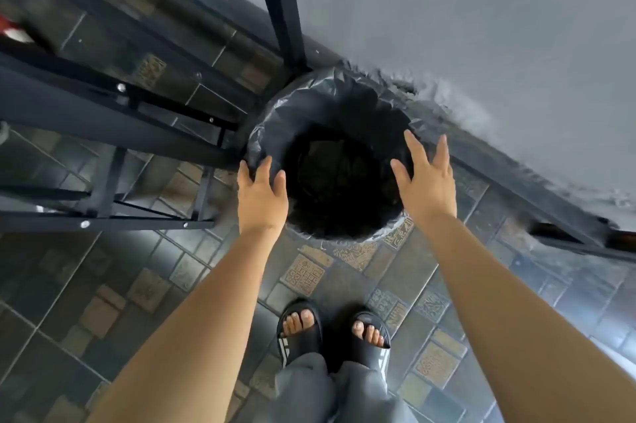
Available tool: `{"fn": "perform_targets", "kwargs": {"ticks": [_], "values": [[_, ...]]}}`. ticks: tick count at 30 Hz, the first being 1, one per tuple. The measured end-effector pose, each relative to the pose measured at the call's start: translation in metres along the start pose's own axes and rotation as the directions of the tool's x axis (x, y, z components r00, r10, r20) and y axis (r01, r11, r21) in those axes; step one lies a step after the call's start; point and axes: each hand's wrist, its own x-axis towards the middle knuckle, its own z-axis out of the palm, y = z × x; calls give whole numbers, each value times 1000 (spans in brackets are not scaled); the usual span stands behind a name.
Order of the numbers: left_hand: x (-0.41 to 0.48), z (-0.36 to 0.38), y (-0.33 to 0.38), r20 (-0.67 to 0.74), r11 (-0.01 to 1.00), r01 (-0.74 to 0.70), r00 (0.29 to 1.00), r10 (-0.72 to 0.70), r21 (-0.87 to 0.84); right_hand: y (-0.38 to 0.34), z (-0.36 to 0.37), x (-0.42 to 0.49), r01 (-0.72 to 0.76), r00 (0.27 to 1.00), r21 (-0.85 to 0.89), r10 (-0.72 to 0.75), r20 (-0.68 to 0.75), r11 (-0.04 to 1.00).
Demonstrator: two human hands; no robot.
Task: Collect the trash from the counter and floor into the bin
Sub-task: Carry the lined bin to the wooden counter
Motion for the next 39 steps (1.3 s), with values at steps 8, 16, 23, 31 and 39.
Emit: {"fn": "perform_targets", "kwargs": {"ticks": [8,16,23,31,39], "values": [[27,20,-11,-51,973,71,995,-84,-220,6,25,16,-41,999,258,46,-13,965],[-4,8,6,-59,926,101,990,-132,-363,13,4,-16,-121,993,297,118,29,947],[-72,-47,54,-41,926,101,992,-124,-364,-3,-72,-82,-152,985,351,172,-27,924],[-177,-148,113,-69,907,68,992,-106,-415,-56,-201,-180,-102,988,382,139,-71,918],[-289,-262,156,-125,882,10,989,-79,-472,-108,-313,-284,47,990,357,5,-141,933]]}}
